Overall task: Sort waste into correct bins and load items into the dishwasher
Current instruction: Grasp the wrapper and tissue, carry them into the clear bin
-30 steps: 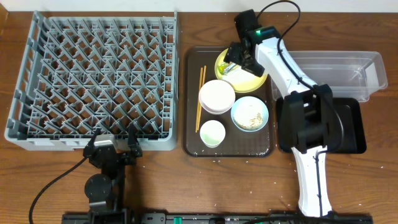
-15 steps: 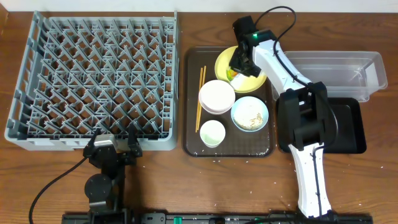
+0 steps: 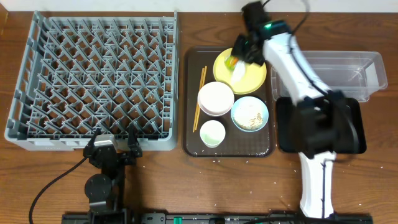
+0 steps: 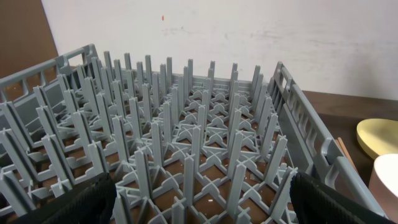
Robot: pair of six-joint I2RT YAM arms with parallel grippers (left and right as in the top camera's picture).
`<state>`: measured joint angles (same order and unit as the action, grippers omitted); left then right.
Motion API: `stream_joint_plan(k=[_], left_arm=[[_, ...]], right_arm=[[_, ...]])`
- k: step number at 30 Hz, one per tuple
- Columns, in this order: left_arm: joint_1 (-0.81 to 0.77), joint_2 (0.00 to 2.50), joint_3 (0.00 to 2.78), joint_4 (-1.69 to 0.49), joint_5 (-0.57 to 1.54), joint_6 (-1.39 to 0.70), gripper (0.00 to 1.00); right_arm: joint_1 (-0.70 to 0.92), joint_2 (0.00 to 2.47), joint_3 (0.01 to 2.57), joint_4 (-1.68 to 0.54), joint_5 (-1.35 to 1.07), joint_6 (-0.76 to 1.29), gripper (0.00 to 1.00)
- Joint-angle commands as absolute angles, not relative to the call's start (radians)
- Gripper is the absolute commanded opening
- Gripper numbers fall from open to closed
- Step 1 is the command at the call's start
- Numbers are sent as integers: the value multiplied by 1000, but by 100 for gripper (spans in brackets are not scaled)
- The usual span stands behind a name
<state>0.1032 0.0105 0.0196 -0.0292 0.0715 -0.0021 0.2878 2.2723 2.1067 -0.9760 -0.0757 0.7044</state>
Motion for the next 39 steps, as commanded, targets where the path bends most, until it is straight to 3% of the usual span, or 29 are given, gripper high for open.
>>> stream_joint_plan(k=[1, 12, 28, 29, 30, 31, 32, 34, 39], left_arm=[[107, 5, 4, -66, 85, 4, 91], [107, 5, 4, -66, 85, 4, 91], [107, 5, 4, -66, 85, 4, 91], [107, 5, 4, -66, 85, 4, 90], [107, 5, 4, -66, 85, 4, 91], [107, 5, 4, -66, 85, 4, 90], [107, 5, 4, -66, 85, 4, 91], [107, 5, 4, -66, 85, 4, 91], [107, 5, 4, -66, 85, 4, 90]], right_arm=[[228, 2115, 2142, -1000, -9, 752, 1], [51, 2077, 2123, -1255, 292, 1207, 2], [-70, 2226, 2105, -1283, 280, 1218, 3], [-70, 2226, 2105, -1284, 280, 1217, 8], [-70, 2226, 2105, -1283, 279, 1206, 20], [-70, 2226, 2106, -1281, 279, 1185, 53], [-70, 2225, 2106, -1277, 280, 1163, 71], [-70, 2225, 2106, -1271, 280, 1100, 83], [-70, 2225, 2107, -1272, 279, 992, 87]])
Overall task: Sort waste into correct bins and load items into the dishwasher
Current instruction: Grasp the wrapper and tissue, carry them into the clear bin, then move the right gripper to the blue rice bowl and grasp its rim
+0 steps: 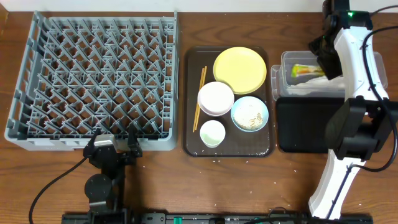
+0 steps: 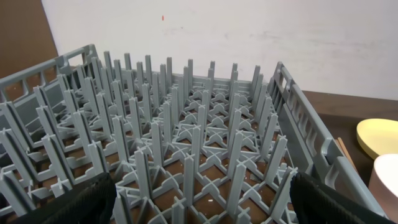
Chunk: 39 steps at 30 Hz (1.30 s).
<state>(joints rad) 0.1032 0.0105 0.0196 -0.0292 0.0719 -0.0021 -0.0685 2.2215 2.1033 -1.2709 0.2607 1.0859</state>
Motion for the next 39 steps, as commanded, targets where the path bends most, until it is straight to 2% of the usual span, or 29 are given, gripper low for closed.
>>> stream_joint_plan(k=[1, 6, 8, 10, 16, 22, 32, 39], left_arm=[[107, 5, 4, -66, 85, 4, 91], [107, 5, 4, -66, 85, 4, 91], [107, 5, 4, -66, 85, 4, 90], [107, 5, 4, -66, 85, 4, 91], [107, 5, 4, -66, 85, 4, 90], [107, 5, 4, -66, 85, 4, 91], [107, 5, 4, -66, 85, 4, 90], [107, 5, 4, -66, 85, 4, 91]], right_arm=[[-70, 2224, 2107, -1272, 279, 972, 87], [-70, 2208, 2122, -1262, 180, 771, 84], [-67, 2193, 2140, -1238, 76, 606, 75], [-59, 2166, 2149, -1217, -13, 493, 72], [8, 2037, 2152, -1200, -87, 358, 74], [167, 1979, 2152, -1238, -86, 292, 76], [415, 2064, 2087, -1316, -75, 294, 76], [485, 2138, 2002, -1320, -68, 330, 64]])
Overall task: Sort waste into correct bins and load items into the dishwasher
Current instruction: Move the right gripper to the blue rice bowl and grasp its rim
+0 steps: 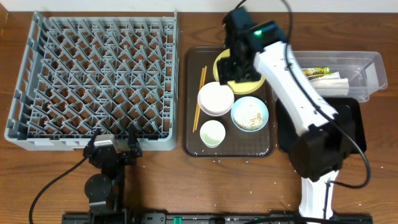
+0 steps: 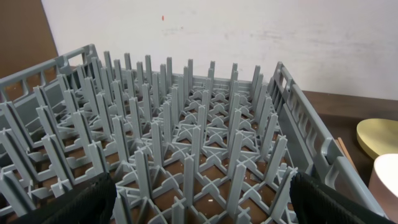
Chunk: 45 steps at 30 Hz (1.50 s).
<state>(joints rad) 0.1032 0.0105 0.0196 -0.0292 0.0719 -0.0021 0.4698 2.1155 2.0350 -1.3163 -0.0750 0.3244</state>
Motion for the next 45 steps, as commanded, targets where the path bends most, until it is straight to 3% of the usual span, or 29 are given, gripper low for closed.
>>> stream_joint_plan(k=[1, 10, 14, 24, 28, 32, 45], left_arm=[[107, 5, 4, -66, 85, 4, 90], [107, 5, 4, -66, 85, 4, 90], [107, 5, 4, -66, 85, 4, 90], [107, 5, 4, -66, 85, 4, 90], [107, 5, 4, -66, 85, 4, 90], [107, 5, 4, -66, 85, 4, 91], [107, 5, 4, -66, 85, 4, 90]], right_arm=[[491, 2139, 1983, -1320, -68, 313, 62], [503, 2139, 1821, -1315, -68, 139, 47], [506, 2139, 1761, -1278, -68, 133, 38], [517, 2139, 1642, -1208, -59, 115, 27], [529, 2139, 1619, -1196, -52, 114, 18], [537, 2139, 1618, -1192, -48, 114, 1], [537, 2083, 1642, -1215, -47, 87, 1]])
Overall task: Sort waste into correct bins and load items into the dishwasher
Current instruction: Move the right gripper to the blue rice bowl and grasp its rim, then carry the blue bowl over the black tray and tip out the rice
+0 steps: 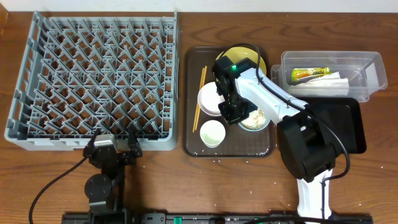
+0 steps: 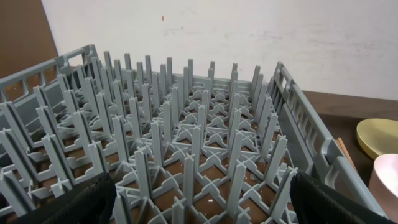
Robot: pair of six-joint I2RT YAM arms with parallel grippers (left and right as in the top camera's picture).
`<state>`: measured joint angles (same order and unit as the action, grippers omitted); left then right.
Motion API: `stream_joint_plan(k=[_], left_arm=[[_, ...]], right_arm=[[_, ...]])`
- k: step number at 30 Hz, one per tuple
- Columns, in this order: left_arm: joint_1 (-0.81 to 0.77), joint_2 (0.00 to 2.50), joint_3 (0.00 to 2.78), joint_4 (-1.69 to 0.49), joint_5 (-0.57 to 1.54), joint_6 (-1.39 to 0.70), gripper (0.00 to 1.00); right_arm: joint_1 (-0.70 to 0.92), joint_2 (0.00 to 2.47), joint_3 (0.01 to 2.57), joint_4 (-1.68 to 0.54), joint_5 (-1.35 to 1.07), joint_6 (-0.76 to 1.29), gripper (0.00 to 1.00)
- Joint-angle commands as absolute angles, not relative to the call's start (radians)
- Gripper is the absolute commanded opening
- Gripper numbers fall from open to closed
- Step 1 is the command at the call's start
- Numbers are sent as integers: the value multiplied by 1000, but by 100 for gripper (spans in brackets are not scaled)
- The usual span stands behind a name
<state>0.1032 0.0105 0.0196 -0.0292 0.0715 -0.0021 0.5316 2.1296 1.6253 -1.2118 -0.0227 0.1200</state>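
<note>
On the brown tray [image 1: 193, 147] are a yellow plate [image 1: 260, 62], a white bowl [image 1: 208, 99], a blue bowl [image 1: 259, 118] with food scraps, a small white cup [image 1: 212, 132] and chopsticks [image 1: 199, 99]. My right gripper [image 1: 232, 109] is low between the white bowl and the blue bowl; its jaws are hidden under the wrist. The grey dish rack [image 1: 93, 74] holds nothing. My left gripper [image 1: 113, 148] rests at the rack's front edge. In the left wrist view the left gripper [image 2: 199, 202] is open, facing the rack [image 2: 186, 143].
A clear bin [image 1: 373, 62] at the back right holds a green-yellow wrapper [image 1: 309, 73] and a white napkin [image 1: 333, 81]. A black bin [image 1: 339, 124] lies in front of it. The plate's edge [image 2: 379, 137] and the white bowl [image 2: 387, 180] show in the left wrist view.
My right gripper has moved from over the yellow plate forward and down to the gap between the white bowl and the blue bowl. The left arm has not moved.
My right gripper was at a wrapper on the yellow plate. Then it was over the clear bin, with the wrapper lying inside and the plate bare. Then it was back over the plate, and now it is low at the bowls.
</note>
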Motion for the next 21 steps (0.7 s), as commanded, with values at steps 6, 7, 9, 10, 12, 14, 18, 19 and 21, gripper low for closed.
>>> stream_joint_plan(k=[6, 7, 9, 10, 12, 14, 18, 19, 21], left_arm=[[107, 5, 4, -66, 85, 4, 91], [107, 5, 4, -66, 85, 4, 90], [107, 5, 4, -66, 85, 4, 91], [107, 5, 4, -66, 85, 4, 91], [107, 5, 4, -66, 85, 4, 91], [107, 5, 4, -66, 85, 4, 90], [107, 5, 4, -66, 85, 4, 91], [107, 5, 4, -66, 85, 4, 90], [107, 5, 4, -66, 85, 4, 90]], right_arm=[[496, 1927, 1662, -1225, -101, 65, 1], [481, 1895, 1662, -1225, -115, 65, 1], [449, 1849, 1662, -1227, -141, 56, 1], [427, 1827, 1662, -1229, -160, 45, 1], [388, 1798, 1659, -1230, -186, 33, 1], [336, 1774, 1648, -1231, -227, 10, 1], [224, 1753, 1609, -1245, -344, -54, 1], [197, 1752, 1598, -1249, -374, -73, 1], [146, 1750, 1569, -1249, -440, -105, 1]])
